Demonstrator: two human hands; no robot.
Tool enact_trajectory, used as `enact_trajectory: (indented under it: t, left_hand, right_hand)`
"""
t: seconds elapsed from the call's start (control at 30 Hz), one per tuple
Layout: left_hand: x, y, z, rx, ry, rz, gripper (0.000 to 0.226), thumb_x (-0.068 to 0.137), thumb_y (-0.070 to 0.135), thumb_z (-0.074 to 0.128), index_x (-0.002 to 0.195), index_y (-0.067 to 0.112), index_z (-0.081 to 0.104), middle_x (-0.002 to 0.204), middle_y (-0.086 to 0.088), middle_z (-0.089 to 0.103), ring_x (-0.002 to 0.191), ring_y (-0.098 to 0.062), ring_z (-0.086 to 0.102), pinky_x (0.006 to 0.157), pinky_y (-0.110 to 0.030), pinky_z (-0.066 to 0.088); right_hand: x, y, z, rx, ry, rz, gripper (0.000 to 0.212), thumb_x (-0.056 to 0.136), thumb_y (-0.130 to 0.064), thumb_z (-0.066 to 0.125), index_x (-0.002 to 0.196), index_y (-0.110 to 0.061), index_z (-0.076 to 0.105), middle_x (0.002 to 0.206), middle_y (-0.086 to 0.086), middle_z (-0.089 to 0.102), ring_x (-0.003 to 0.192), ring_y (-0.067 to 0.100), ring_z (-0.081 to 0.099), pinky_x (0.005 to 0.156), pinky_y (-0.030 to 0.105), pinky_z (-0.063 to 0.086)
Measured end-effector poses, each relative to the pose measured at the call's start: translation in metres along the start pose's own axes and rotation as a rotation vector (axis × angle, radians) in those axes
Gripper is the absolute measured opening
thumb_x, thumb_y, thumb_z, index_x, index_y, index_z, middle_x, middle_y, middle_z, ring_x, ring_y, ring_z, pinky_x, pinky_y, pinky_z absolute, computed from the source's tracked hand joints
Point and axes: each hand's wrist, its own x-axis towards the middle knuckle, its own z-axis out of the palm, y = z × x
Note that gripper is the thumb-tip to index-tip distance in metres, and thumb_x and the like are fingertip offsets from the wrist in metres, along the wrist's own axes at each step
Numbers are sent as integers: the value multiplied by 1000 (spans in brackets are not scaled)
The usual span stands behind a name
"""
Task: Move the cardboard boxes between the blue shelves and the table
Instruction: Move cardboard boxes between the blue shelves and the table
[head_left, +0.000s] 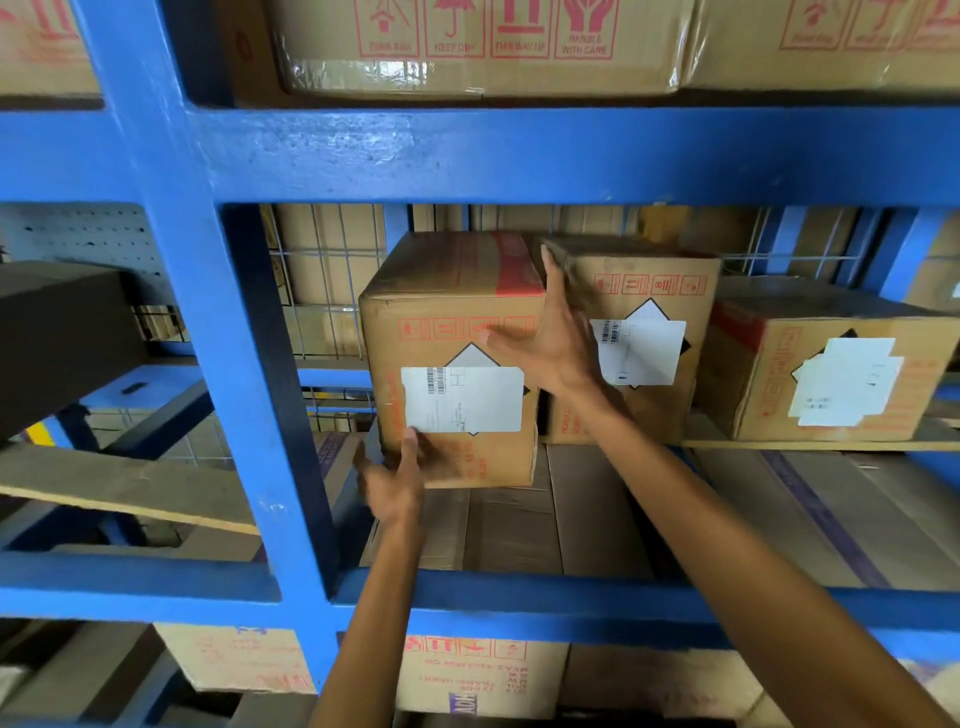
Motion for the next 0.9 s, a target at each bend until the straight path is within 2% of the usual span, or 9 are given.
enact_trajectory:
  t: [0.1,0.2,0.27,0.37,0.43,0.5,0.63,0.77,0.9]
  left_hand:
    - [-10,-8,7,-344,35,-369,98,83,50,79,157,14,26,155,-17,43,142,-36,42,118,-50,35]
    - [-12,-13,12,-610,-167,-658,102,78,76,66,155,16,35,158,-17,37,147,-38,32,119,-52,29]
    - [-12,-18,19,-763,-255,-713,103,75,87,56,152,20,41,157,-15,39,145,-38,34,117,-55,33]
    - [-12,-24,38,-1016,-305,-649,116,69,101,29,160,29,30,166,-11,29,150,-40,29,121,-60,24]
    - [-12,-28,50,-1132,-282,-637,119,67,104,21,162,31,26,167,-12,27,150,-42,28,122,-64,20]
    - [-12,-31,61,-1145,-257,-666,120,67,103,21,161,29,29,164,-14,33,147,-44,34,120,-65,23]
    - [-14,-29,72,-1205,-305,-607,111,72,100,22,154,28,42,152,-17,50,137,-45,46,116,-68,29]
    - [-27,-28,58,-1185,-411,-472,101,75,95,36,151,30,46,148,-14,56,136,-43,50,116,-67,31]
    - [-52,-26,39,-1038,-464,-285,74,87,80,38,148,38,50,148,-6,58,137,-35,51,114,-65,36]
  right_hand:
    - [20,-21,-13,-214,-87,-97,122,70,-56,88,165,-32,17,173,16,3,160,34,2,130,47,7]
    - [39,-44,-17,-413,-251,-181,117,67,-64,86,163,-39,23,173,15,3,160,32,1,127,58,6]
    - [53,-57,-13,-451,-405,-214,120,68,-63,87,164,-37,19,173,12,7,161,29,1,128,54,4]
    - [76,-70,-1,-505,-603,-215,129,70,-61,87,166,-29,9,174,2,9,160,23,3,128,40,9]
    - [90,-73,8,-535,-670,-191,134,69,-62,88,166,-27,4,174,-1,8,160,21,9,126,34,14]
    - [98,-71,16,-568,-707,-163,137,66,-65,87,166,-28,0,174,-1,7,160,21,11,125,34,16]
    - [99,-60,26,-614,-744,-118,145,58,-69,89,165,-37,-4,174,3,-1,160,25,6,127,41,17]
    - [92,-61,22,-598,-756,-127,151,53,-55,98,164,-39,-5,174,5,-1,160,26,9,124,39,20]
    - [84,-75,7,-653,-796,-146,150,56,-44,100,164,-39,-4,174,2,2,160,25,9,128,44,20]
